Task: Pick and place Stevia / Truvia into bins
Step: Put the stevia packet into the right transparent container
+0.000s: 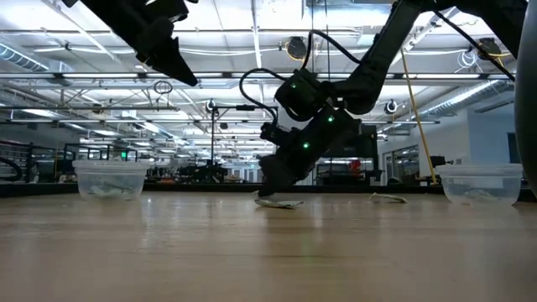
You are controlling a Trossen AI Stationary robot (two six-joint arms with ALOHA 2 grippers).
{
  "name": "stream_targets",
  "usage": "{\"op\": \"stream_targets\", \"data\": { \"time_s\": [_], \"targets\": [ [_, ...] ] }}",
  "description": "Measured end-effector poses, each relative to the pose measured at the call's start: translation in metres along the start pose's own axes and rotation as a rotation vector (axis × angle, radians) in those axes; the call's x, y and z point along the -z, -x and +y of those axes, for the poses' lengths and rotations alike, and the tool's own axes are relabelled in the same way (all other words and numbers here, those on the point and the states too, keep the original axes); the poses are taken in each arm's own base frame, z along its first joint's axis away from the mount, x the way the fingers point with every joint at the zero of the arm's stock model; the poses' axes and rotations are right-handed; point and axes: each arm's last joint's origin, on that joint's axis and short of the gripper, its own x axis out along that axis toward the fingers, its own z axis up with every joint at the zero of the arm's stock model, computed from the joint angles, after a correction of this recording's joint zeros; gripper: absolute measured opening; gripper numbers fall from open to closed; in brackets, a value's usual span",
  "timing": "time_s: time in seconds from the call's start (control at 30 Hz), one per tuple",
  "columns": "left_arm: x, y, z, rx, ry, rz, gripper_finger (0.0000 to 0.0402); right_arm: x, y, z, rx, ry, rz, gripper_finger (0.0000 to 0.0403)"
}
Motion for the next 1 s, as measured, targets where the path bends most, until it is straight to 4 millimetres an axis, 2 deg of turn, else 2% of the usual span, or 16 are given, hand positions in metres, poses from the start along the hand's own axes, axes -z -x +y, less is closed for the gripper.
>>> {"op": "stream_targets", "data": {
  "time_s": [0.1, 0.23, 0.37, 0.43, 0.53, 0.67, 0.77, 0.87, 1.0],
  "targets": [
    [0.002, 0.000, 0.000, 0.001, 0.014, 0.021, 0.0095, -0.006, 0.011, 0.001, -0.028, 0.006, 0.000, 0.0012],
    [0.005, 0.000, 0.000, 0.001, 0.021, 0.052, 0.0095, -0.017, 0.039, 0.005, -0.051, 0.030, 0.020, 0.0013],
    [0.006, 0.000, 0.000, 0.001, 0.032, 0.059, 0.0095, -0.030, 0.088, 0.007, -0.079, 0.067, 0.078, 0.0008],
    [0.006, 0.000, 0.000, 0.001, 0.032, 0.060, 0.0095, -0.029, 0.116, 0.008, -0.094, 0.089, 0.155, 0.0004],
    [0.006, 0.000, 0.000, 0.001, 0.033, 0.060, 0.0095, -0.027, 0.163, 0.006, -0.100, 0.002, 0.230, 0.0006],
    [0.006, 0.000, 0.000, 0.001, 0.032, 0.060, 0.0095, -0.010, 0.216, 0.004, -0.077, -0.119, 0.376, 0.0006],
    [0.006, 0.000, 0.000, 0.001, 0.032, 0.060, 0.0095, 0.011, 0.244, 0.000, -0.034, -0.238, 0.460, 0.0003],
    [0.006, 0.000, 0.000, 0.001, 0.032, 0.060, 0.0095, 0.038, 0.254, -0.001, 0.026, -0.319, 0.508, 0.0003],
    [0.006, 0.000, 0.000, 0.000, 0.032, 0.060, 0.0095, 0.076, 0.250, -0.005, 0.068, -0.410, 0.568, 0.0005]
  ]
}}
